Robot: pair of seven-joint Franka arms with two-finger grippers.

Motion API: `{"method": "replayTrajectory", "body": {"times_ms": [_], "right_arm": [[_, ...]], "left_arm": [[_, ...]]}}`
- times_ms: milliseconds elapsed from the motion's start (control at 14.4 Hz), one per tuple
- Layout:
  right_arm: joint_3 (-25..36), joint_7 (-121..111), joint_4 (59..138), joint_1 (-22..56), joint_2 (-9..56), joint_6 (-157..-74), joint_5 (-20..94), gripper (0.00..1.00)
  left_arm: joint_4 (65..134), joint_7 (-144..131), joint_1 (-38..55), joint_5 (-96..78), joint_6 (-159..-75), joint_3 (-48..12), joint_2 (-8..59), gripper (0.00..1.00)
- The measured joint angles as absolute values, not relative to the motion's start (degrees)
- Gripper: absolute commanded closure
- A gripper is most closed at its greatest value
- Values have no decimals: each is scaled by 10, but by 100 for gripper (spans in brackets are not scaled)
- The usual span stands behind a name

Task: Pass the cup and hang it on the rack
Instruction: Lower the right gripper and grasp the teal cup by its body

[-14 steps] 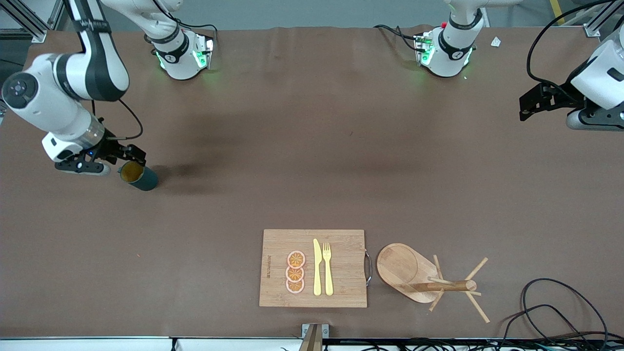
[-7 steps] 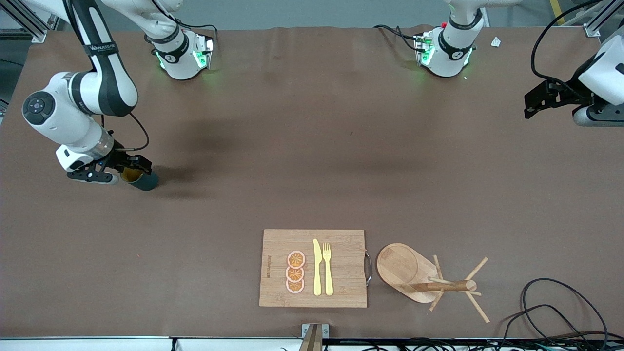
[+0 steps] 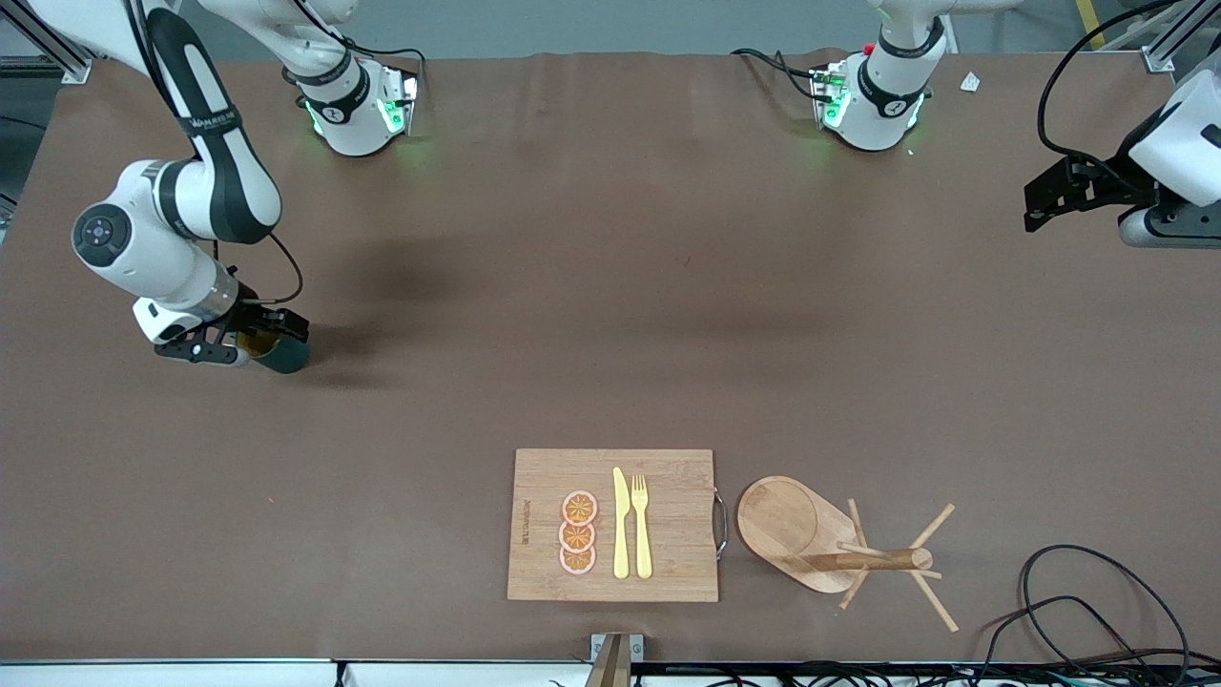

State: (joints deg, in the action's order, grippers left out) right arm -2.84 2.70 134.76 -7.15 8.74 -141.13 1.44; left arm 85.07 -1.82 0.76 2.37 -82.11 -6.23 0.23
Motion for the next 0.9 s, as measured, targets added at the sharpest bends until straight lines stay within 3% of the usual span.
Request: {"method": "replayTrajectory", "body": {"times_ms": [139, 277, 346, 623, 901], "right_arm": [[-28, 27, 1348, -74, 96, -1413, 14, 3], [-28, 27, 1349, -74, 97, -1413, 14, 12], [-28, 27, 1349, -74, 97, -1413, 14, 22], [-29, 27, 1350, -74, 100, -1424, 14, 47], [-29, 27, 1350, -74, 112, -1433, 14, 81]], "left_arm": [[851, -18, 8, 24, -821, -63, 2, 0], [851, -18, 8, 24, -821, -63, 2, 0], [851, -18, 8, 24, -821, -63, 2, 0], [852, -18, 8, 24, -821, -63, 2, 0], [852, -18, 8, 24, -821, -63, 2, 0]]}}
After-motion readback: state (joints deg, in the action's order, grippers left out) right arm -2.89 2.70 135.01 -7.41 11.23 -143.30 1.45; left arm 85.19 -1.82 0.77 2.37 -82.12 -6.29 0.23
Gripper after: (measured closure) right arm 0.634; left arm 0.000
